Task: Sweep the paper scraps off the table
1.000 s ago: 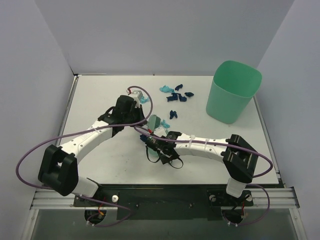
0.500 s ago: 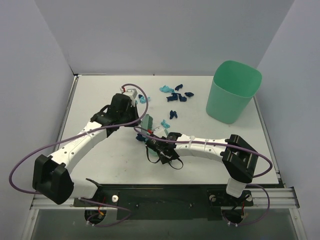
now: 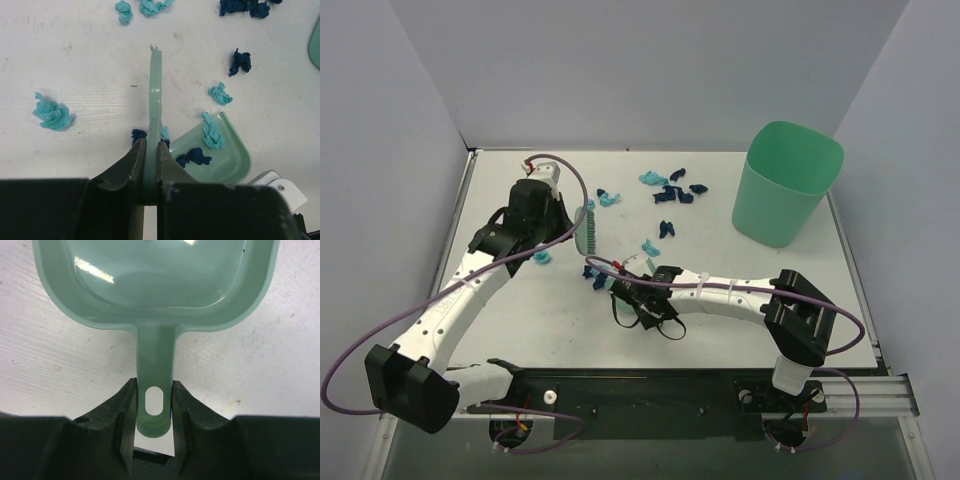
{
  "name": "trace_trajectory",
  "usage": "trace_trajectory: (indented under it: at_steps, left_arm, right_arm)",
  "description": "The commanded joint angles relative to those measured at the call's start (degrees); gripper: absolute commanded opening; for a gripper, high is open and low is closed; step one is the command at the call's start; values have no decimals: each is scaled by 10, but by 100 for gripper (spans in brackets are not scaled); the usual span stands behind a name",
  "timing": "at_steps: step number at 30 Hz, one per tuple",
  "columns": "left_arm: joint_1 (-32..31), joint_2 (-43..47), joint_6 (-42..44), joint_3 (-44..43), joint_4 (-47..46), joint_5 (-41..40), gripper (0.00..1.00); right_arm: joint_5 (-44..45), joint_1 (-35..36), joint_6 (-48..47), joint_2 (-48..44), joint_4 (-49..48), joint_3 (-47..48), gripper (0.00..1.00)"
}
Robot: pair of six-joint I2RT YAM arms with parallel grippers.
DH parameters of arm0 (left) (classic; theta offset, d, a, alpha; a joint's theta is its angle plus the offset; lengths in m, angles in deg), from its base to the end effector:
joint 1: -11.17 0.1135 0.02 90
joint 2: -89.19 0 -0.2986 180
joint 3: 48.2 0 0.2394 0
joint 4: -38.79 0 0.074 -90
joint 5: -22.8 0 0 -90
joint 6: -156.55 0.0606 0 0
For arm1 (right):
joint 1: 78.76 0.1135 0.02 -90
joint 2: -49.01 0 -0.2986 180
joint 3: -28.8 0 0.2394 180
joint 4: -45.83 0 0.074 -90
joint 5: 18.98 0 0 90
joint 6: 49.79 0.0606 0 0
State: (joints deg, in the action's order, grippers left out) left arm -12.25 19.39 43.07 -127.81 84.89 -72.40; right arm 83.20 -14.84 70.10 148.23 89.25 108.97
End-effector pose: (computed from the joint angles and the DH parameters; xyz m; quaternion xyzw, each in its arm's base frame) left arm 0.2418 -0.0987 0.3550 -0.0210 0.8912 -0.1425 0.4301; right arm 0.1679 0.3139 0.2120 -0.2585 0.9309 0.1024 0.2369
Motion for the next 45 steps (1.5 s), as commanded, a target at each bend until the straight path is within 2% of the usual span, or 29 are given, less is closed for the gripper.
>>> trace_trajectory:
  at_steps: [1, 5, 8, 17, 22, 31, 38, 45]
  left_arm:
    - [9, 12, 4, -24, 9, -38, 0]
    - [12, 5, -11, -28, 57, -117, 0]
    - [23, -6, -14, -22, 71, -117, 0]
    - [22, -77, -7, -1, 23, -16, 0]
    - [16, -73, -1, 23, 0, 39, 0]
    - [8, -57, 13, 34, 27, 120, 0]
    - [6, -26, -16, 50, 27, 129, 0]
    - [6, -14, -12, 11, 62, 75, 0]
  right_arm:
    - [-1, 11, -17, 7, 35, 11, 0]
    - [-8, 23, -30, 11, 44, 18, 0]
    - [-21, 24, -40, 15, 48, 22, 0]
    - [-46, 26, -67, 50, 62, 66, 0]
    - [-51, 18, -77, 62, 62, 86, 0]
    - [-35, 9, -102, 64, 34, 96, 0]
    - [-8, 9, -98, 66, -7, 87, 0]
    - [19, 9, -84, 29, -53, 45, 0]
